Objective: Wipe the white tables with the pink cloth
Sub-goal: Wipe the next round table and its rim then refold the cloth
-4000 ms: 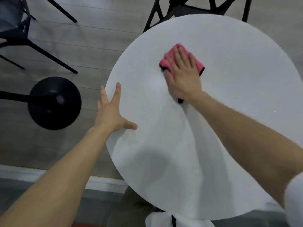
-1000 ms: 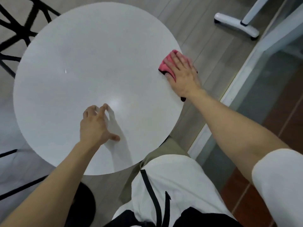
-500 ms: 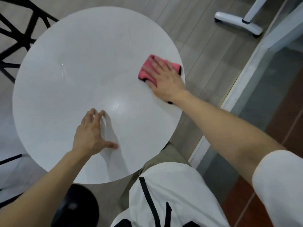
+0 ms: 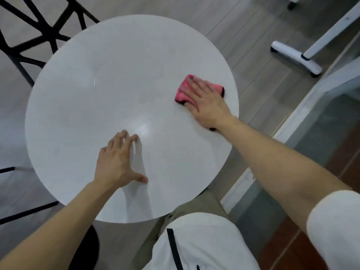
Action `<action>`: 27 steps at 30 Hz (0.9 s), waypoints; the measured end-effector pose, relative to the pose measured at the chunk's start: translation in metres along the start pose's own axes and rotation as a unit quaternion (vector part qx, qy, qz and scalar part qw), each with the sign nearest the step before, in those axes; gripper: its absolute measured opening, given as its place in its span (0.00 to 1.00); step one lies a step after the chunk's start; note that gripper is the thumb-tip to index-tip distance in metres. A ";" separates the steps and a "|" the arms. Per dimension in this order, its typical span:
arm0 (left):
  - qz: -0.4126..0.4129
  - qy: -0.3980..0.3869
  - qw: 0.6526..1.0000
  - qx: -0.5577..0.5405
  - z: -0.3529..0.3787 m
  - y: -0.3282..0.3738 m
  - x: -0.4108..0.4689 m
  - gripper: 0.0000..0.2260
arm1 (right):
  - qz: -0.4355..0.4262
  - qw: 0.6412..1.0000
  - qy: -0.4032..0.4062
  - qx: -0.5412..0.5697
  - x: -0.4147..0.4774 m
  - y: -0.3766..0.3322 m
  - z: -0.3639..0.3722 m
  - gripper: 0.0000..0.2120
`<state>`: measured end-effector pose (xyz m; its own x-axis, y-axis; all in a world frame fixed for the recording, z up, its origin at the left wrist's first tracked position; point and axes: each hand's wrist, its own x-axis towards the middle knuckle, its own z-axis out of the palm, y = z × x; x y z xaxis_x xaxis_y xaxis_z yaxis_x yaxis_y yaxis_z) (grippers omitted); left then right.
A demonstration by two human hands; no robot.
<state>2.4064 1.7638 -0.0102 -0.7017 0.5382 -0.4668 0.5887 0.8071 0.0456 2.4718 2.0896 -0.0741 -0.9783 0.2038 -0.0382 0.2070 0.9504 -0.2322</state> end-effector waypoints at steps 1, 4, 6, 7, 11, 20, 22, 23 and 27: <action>0.002 0.003 1.000 0.001 -0.001 0.003 0.003 0.69 | 0.092 0.996 0.008 -0.008 0.015 0.022 -0.008 0.30; -0.005 0.002 1.000 0.000 -0.002 0.011 0.006 0.68 | 0.196 0.980 0.025 -0.018 0.040 0.035 -0.010 0.31; -0.011 -0.007 1.000 -0.001 -0.003 0.008 0.004 0.68 | 0.168 0.984 0.045 -0.020 0.033 -0.004 -0.002 0.31; -0.011 -0.009 1.000 -0.005 -0.004 0.005 0.002 0.68 | 0.122 0.991 0.048 -0.017 0.021 -0.032 0.004 0.30; -0.013 -0.016 1.000 -0.016 -0.006 -0.006 -0.005 0.69 | -0.264 0.962 -0.055 -0.031 -0.039 -0.106 0.029 0.28; -0.001 -0.012 1.000 -0.010 -0.008 0.008 -0.003 0.67 | 0.202 0.977 0.069 -0.027 0.049 -0.018 0.008 0.30; 0.005 -0.018 1.000 -0.017 -0.010 0.000 -0.006 0.66 | 0.004 0.998 0.058 -0.004 0.029 -0.068 0.025 0.27; 0.009 -0.020 0.999 -0.030 -0.013 -0.006 -0.006 0.64 | -0.145 0.989 0.021 -0.002 0.017 -0.081 0.031 0.26; 0.002 0.015 0.994 -0.104 -0.033 -0.043 0.014 0.51 | -0.294 0.955 -0.031 -0.008 0.033 -0.040 0.015 0.26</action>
<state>2.3579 1.7442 0.0107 -0.7129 0.5455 -0.4407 0.4970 0.8364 0.2312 2.4312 2.0549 -0.0805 -0.9243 -0.3799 0.0363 -0.3784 0.8998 -0.2173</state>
